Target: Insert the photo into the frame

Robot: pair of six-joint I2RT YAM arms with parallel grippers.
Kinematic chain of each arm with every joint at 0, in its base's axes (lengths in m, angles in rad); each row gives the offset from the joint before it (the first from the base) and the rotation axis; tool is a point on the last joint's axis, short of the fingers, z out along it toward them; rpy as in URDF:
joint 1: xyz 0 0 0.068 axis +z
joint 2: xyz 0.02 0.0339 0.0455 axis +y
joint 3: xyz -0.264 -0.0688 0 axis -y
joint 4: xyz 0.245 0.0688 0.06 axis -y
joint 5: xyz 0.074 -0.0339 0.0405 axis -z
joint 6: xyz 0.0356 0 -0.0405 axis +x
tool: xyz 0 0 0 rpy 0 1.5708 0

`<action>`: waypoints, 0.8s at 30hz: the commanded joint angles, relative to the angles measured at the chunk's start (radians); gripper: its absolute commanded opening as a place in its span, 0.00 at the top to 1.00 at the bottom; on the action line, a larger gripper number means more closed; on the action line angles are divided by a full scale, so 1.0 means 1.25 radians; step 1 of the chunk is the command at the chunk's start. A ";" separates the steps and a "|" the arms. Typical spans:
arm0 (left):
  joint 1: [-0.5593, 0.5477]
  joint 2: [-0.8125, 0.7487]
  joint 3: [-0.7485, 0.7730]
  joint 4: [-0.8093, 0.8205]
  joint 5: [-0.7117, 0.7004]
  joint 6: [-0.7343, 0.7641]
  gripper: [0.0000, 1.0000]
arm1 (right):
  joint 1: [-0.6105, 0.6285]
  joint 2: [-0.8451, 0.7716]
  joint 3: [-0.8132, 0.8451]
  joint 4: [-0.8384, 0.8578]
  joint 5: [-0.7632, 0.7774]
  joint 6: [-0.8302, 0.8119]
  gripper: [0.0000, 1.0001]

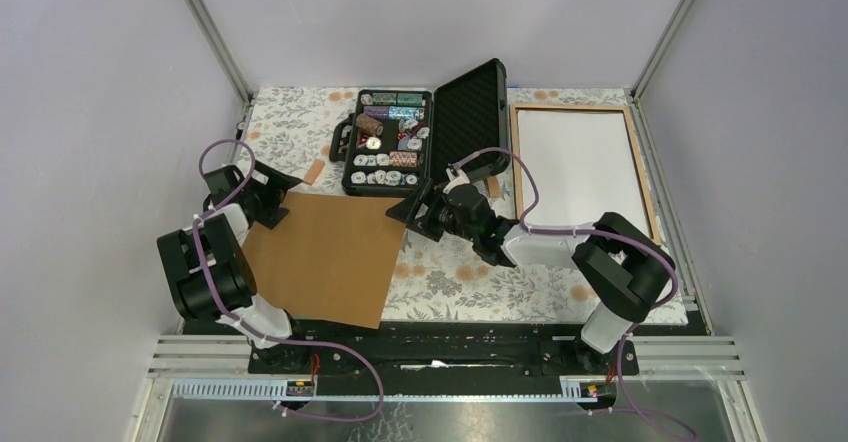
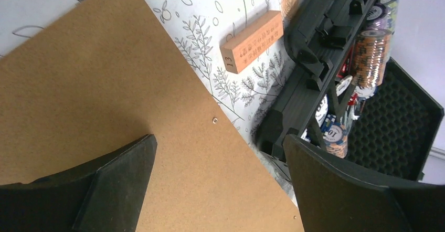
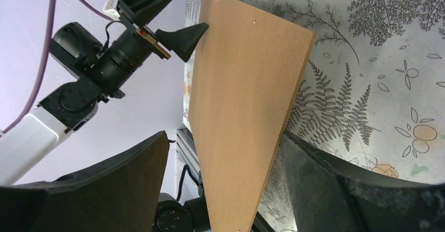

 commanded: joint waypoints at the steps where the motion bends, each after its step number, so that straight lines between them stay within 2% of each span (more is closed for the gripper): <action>1: -0.008 -0.010 -0.059 -0.031 0.068 -0.058 0.02 | -0.020 -0.034 0.013 0.134 -0.017 0.026 0.17; 6: -0.017 -0.033 -0.110 0.039 0.110 -0.122 0.02 | -0.028 -0.010 0.033 0.217 -0.010 0.072 0.19; 9: -0.024 -0.048 -0.128 0.055 0.117 -0.140 0.02 | -0.026 0.016 0.034 0.291 0.020 0.114 0.28; 11: -0.024 -0.057 -0.133 0.059 0.116 -0.140 0.02 | -0.026 0.037 0.049 0.290 0.033 0.128 0.35; 20: -0.042 -0.073 -0.159 0.068 0.119 -0.130 0.02 | -0.017 0.108 0.110 0.258 0.049 0.119 0.50; 24: -0.054 -0.078 -0.167 0.069 0.117 -0.122 0.02 | -0.015 0.108 0.110 0.269 0.068 0.096 0.64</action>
